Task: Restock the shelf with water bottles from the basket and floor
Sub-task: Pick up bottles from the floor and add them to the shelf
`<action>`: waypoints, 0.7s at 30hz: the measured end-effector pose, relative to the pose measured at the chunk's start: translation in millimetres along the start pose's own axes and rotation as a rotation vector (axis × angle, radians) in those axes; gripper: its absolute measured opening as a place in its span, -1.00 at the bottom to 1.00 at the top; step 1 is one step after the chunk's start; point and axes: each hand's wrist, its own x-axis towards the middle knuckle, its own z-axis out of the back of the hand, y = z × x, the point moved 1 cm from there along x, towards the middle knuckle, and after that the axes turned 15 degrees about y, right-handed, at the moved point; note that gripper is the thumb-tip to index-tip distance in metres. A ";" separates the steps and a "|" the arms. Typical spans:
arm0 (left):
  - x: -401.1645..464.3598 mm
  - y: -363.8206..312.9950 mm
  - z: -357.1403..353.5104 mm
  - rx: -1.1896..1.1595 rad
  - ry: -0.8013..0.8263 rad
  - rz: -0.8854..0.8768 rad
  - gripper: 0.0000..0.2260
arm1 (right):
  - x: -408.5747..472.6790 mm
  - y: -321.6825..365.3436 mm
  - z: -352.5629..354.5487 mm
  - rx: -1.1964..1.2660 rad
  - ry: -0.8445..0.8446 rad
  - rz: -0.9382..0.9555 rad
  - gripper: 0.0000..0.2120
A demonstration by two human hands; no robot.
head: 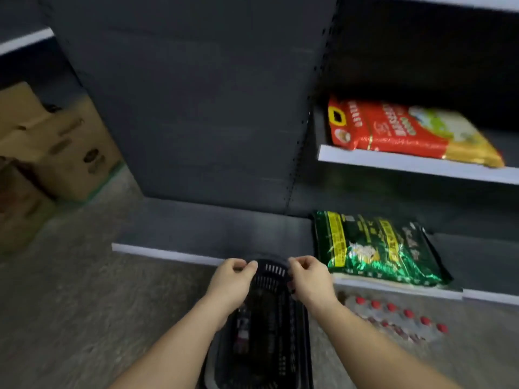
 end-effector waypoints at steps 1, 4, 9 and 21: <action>6.2 16.1 -3.9 0.000 0.003 0.027 -0.67 | 2.5 -18.1 -3.2 0.007 0.004 -0.032 -0.79; 39.5 76.4 -26.0 0.001 0.043 0.128 -0.67 | 25.1 -86.7 -14.4 -0.006 0.035 -0.148 -0.77; 113.7 182.6 -59.4 0.000 0.074 0.252 -0.71 | 84.0 -198.9 -43.0 -0.087 0.132 -0.277 -0.74; 324.1 417.7 -104.0 0.089 -0.088 0.355 -0.60 | 251.9 -420.8 -186.1 -0.244 0.309 -0.444 -0.78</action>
